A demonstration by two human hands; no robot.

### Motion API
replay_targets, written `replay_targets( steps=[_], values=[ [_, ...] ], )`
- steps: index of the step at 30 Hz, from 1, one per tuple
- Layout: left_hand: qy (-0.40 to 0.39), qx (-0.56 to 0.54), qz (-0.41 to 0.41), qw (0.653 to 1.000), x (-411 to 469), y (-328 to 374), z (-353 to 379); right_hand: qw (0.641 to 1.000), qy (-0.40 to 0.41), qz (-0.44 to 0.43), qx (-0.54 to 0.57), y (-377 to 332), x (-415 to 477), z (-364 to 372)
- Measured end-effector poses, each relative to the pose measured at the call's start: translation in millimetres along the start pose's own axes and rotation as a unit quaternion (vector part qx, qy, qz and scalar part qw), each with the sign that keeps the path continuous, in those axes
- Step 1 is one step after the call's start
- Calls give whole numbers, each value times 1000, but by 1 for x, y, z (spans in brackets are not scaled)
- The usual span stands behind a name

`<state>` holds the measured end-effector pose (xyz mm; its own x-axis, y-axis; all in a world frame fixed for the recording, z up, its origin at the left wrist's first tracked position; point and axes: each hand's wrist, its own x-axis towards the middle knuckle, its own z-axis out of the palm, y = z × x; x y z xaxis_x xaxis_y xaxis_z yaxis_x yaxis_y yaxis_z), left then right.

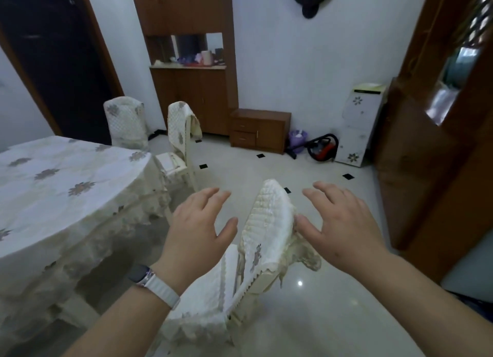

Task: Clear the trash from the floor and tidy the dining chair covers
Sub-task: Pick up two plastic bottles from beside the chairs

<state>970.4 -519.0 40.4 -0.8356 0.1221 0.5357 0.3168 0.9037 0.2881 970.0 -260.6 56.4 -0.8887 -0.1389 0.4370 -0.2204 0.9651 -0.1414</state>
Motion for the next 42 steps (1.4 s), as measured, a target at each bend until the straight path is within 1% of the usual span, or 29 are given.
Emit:
replay_targets(
  steps=[4, 9, 13, 18, 22, 24, 28, 35, 37, 42],
  values=[
    [-11, -1, 25, 1000, 54, 4, 37, 1000, -12, 18, 1, 33, 40, 9],
    [-11, -23, 49, 999, 131, 1, 89, 999, -14, 36, -25, 70, 105, 25],
    [-20, -54, 39, 998, 191, -2, 129, 997, -25, 50, -47, 99, 156, 38],
    [-38, -73, 60, 995, 262, 0, 170, 995, -36, 68, -71, 131, 212, 53],
    [-49, -73, 72, 993, 299, 10, 198, 994, -54, 77, -62, 161, 242, 67],
    [-50, -66, 82, 993, 317, 17, 215, 994, -49, 79, -51, 182, 257, 75],
    [-35, -58, 72, 995, 353, 34, 256, 997, -29, 74, -24, 233, 286, 97],
    [-30, -24, 39, 998, 413, 96, 324, 997, -59, 40, 18, 343, 344, 123],
    [-28, -7, 32, 999, 431, 117, 334, 997, -63, 26, 26, 374, 361, 124],
    [-8, 29, 17, 999, 469, 152, 348, 998, -36, -18, 43, 427, 411, 126]
  ],
)
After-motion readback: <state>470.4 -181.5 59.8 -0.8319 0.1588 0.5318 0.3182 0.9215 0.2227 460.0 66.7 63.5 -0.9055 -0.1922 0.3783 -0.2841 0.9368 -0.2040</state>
